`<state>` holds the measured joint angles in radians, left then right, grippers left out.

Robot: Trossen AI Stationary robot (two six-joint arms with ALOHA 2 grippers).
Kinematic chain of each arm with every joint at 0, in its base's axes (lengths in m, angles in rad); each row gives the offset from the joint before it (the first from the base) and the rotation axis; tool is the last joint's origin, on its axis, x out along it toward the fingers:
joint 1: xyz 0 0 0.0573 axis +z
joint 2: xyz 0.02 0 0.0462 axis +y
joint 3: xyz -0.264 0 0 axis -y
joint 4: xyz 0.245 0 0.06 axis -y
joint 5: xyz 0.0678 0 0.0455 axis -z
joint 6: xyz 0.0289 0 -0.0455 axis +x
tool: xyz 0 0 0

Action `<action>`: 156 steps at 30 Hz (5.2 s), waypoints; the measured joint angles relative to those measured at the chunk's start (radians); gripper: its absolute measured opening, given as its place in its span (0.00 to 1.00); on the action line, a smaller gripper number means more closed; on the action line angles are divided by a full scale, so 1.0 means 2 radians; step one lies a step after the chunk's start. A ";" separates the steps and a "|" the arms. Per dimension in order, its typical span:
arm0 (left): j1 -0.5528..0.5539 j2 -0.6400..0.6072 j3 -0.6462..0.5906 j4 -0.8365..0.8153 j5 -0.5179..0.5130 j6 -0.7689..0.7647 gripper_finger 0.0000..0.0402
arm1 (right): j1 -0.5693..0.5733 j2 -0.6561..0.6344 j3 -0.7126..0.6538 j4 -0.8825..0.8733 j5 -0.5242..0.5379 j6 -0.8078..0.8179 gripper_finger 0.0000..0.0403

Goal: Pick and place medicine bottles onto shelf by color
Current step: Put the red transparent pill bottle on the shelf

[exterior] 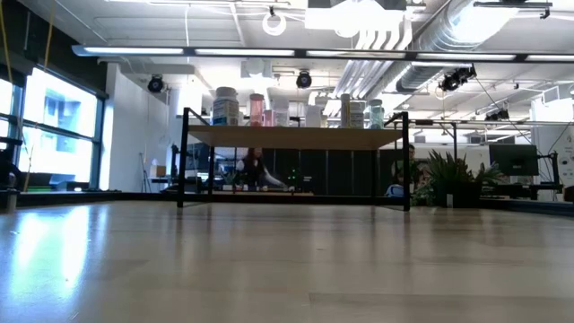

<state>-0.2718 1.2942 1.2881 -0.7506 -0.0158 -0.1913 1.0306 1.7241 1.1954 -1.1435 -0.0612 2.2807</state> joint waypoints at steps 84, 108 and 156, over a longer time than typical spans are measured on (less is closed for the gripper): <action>0.180 0.077 0.000 0.119 -0.076 0.002 0.62 | -0.562 -0.251 0.053 0.213 0.011 -0.861 0.23; 0.228 0.077 0.000 0.119 -0.076 0.005 0.62 | -0.794 -0.127 0.274 -0.012 0.011 -1.164 0.23; 0.228 0.077 0.000 0.114 -0.076 0.006 0.62 | -0.796 0.026 0.311 -0.087 0.082 -1.297 0.23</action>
<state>0.1833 1.4475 1.2883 -0.5220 -0.1671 -0.1802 -0.5621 1.7767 1.8179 -1.3166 0.1035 -0.3140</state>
